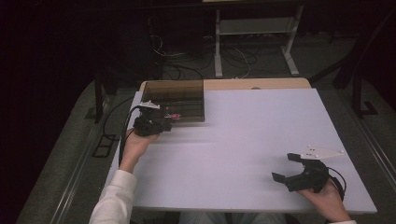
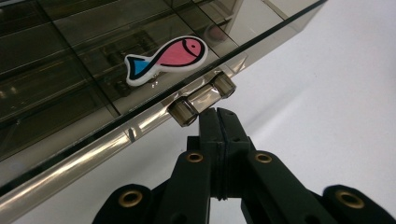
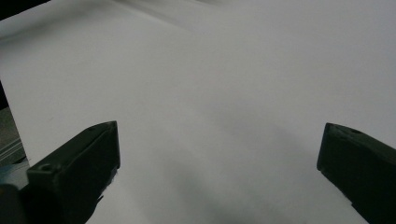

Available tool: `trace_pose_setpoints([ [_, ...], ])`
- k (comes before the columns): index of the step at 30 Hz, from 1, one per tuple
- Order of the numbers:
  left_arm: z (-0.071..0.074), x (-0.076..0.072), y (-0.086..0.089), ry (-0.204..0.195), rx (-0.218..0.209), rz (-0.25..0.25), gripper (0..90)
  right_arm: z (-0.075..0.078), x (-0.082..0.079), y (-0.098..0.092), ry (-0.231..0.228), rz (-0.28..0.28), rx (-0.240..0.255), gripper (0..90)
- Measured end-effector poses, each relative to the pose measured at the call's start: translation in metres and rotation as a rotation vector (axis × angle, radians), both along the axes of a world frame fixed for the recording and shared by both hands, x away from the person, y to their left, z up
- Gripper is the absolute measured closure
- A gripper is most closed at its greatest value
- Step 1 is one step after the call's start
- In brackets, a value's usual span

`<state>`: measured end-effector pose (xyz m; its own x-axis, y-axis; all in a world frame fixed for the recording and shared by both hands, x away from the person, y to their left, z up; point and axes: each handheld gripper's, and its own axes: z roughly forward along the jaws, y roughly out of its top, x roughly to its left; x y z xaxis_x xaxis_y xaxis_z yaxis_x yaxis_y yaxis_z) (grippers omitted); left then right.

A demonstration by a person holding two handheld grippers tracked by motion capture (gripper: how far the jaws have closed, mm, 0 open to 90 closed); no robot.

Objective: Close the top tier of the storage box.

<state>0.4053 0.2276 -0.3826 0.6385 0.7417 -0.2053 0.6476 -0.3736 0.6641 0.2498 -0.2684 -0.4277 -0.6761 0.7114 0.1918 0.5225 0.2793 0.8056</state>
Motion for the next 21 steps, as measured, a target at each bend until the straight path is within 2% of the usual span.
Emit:
trace_pose_setpoints([
  [6,0.0,0.003,0.002,0.007,-0.013,0.013,89.1,0.0,0.0,0.0,0.0,0.0,-0.001,0.0],
  [10,0.002,0.006,0.0,0.005,0.005,0.01,89.1,0.0,0.0,0.0,0.001,-0.001,-0.001,0.0],
  [21,0.005,0.012,-0.002,0.005,0.014,0.016,89.1,0.0,0.0,0.0,0.0,0.0,-0.001,0.0],
])
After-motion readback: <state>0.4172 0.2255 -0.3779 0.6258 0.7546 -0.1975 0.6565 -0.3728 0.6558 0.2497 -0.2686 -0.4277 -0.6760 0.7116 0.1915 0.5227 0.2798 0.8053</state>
